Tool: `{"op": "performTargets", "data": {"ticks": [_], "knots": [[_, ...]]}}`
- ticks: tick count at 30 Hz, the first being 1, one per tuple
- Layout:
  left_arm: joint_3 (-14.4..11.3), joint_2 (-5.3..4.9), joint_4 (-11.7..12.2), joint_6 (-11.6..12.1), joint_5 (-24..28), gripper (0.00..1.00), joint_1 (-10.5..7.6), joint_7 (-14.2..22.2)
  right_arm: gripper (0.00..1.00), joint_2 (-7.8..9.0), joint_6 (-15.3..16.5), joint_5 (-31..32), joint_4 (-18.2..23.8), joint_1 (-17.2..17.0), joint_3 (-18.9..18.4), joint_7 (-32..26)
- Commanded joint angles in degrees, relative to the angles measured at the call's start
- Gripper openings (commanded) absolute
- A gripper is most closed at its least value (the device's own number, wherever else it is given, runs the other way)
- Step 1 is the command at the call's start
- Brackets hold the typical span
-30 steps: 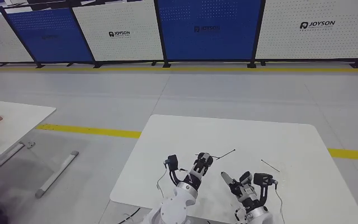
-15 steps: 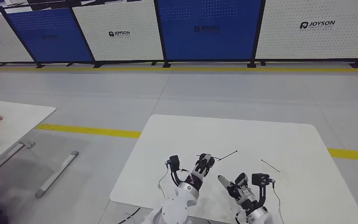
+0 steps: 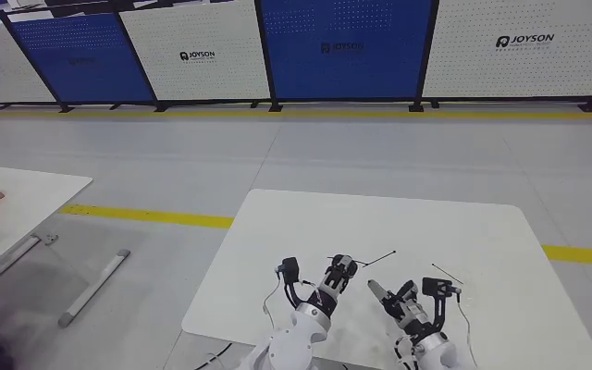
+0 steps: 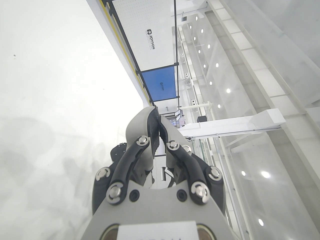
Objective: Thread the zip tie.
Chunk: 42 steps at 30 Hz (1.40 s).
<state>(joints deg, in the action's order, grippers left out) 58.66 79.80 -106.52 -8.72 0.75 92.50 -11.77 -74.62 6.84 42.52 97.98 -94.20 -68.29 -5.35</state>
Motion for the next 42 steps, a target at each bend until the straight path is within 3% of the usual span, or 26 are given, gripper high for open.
{"op": "performTargets", "data": {"ticks": [1, 4, 5, 6, 9, 15, 20, 29, 42], "knots": [[-0.18, 0.03, -0.06, 0.06, 0.05, 0.00, -0.02, -0.11, 1.00, -0.18, -1.12, 0.98, -0.46, 0.41, 0.81, 1.57], [-0.34, 0.05, -0.03, 0.22, -0.01, 0.00, -0.01, -0.25, 0.84, -0.51, -3.03, 2.51, -1.73, 1.81, 2.53, 1.78], [-0.35, 0.05, -0.02, 0.31, -0.02, 0.00, 0.03, -0.30, 0.59, -0.58, -3.51, 2.94, -2.15, 2.24, 3.03, 1.37], [-0.32, 0.04, 0.01, 0.46, -0.10, 0.00, 0.09, -0.36, 0.44, -0.65, -3.87, 3.37, -2.47, 2.68, 3.52, 0.89], [-0.21, -0.02, 0.12, 0.87, -0.31, 0.00, 0.33, -0.41, 0.35, -0.73, -2.25, 2.69, -3.21, 3.88, 4.49, -1.63], [-0.04, -0.10, 0.04, 1.20, -0.47, 0.00, 0.62, -0.20, 0.38, -0.54, 0.95, 2.83, -2.65, 3.83, 4.42, -1.27], [-0.39, -0.13, 0.19, 1.26, -0.76, 0.00, 0.64, 0.27, 0.29, -0.41, 2.47, 3.11, -1.99, 3.12, 4.18, 0.48], [-1.17, -0.22, 0.17, 1.39, -2.14, 0.00, 0.78, 0.84, 0.33, -0.33, 3.99, 2.37, -2.21, 3.66, 4.37, -0.30], [-2.12, -0.25, 0.45, 1.28, -3.59, 0.00, 0.68, 0.63, 0.25, -0.08, 5.94, 1.98, -1.49, 2.94, 3.78, 1.46]]}}
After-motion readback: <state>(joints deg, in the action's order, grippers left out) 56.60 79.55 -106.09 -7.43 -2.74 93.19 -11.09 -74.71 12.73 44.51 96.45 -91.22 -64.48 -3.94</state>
